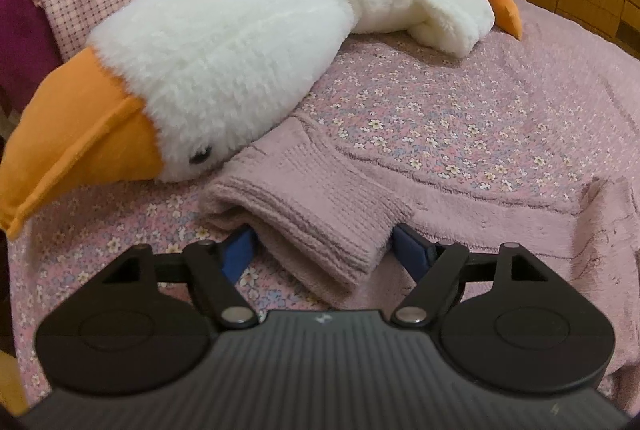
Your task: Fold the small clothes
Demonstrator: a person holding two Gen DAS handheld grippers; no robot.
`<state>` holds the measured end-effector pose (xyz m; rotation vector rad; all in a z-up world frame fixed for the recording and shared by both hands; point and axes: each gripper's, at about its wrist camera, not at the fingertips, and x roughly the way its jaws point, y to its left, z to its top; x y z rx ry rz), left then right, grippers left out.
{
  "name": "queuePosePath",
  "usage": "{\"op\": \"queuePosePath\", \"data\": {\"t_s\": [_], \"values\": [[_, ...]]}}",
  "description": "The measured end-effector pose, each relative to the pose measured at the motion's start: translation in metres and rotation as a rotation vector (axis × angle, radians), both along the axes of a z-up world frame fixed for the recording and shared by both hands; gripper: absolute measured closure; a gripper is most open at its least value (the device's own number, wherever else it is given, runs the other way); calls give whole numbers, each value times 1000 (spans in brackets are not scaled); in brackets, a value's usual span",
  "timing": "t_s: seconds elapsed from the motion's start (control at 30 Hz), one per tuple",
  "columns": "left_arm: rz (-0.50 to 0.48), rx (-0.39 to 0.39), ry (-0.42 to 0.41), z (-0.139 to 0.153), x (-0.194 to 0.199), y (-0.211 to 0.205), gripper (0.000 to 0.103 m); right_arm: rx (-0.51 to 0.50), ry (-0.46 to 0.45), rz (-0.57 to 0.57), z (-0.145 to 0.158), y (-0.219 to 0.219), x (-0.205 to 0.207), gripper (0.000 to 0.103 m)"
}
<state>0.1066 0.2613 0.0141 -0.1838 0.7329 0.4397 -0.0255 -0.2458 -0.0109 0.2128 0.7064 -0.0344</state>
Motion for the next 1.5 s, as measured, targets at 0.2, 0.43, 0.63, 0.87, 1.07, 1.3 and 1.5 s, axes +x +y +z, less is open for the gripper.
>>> {"op": "queuePosePath", "data": {"t_s": [0.2,0.43,0.63,0.87,1.07,1.3,1.5], "values": [[-67,66,-13,7,-1,-19,86,-22,6,-9,5,-1,4,13],[-91,52,-143,47,-21,-30,87,-2,-36,3,14,-4,-2,13],[-171,88,-295,103,-39,-68,87,48,-49,-8,14,-12,-5,13],[-298,61,-416,145,-48,-127,87,81,-80,-32,18,-27,-14,13],[-442,6,-432,148,-39,-197,87,122,-112,-79,22,-44,-21,13],[-579,-86,-331,105,-28,-280,87,141,-158,-109,25,-58,-34,13],[-634,-119,-213,57,-17,-320,87,173,-138,-133,15,-67,-37,13]]}}
